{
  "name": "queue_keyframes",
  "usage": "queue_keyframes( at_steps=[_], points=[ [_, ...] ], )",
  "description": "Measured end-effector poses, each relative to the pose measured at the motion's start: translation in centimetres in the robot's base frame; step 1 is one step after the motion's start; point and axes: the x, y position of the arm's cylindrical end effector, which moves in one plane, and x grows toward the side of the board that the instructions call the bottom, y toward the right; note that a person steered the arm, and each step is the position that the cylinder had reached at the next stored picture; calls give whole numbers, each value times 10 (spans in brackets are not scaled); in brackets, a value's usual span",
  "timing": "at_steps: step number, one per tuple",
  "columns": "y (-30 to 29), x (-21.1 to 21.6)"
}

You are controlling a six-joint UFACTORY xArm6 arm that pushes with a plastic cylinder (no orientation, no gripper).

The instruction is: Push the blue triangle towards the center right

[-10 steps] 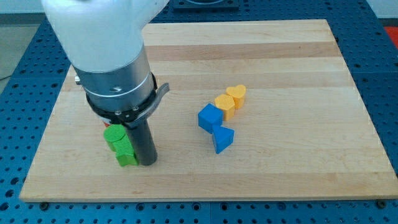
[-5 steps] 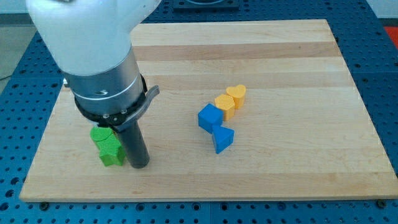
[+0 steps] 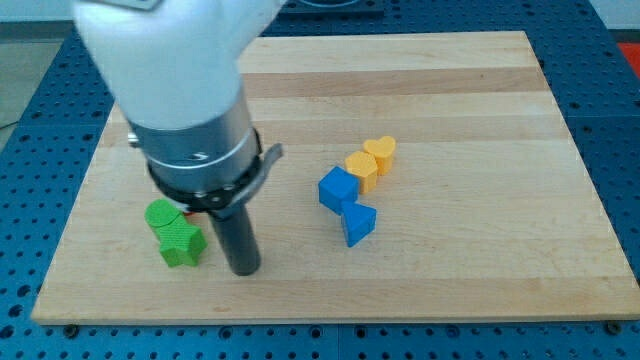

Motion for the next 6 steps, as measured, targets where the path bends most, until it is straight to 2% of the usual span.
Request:
queue_keyframes(
  at_steps=[2, 4, 5, 6],
  points=[
    [77, -31],
    [151, -80],
    [168, -92],
    [162, -68]
  ],
)
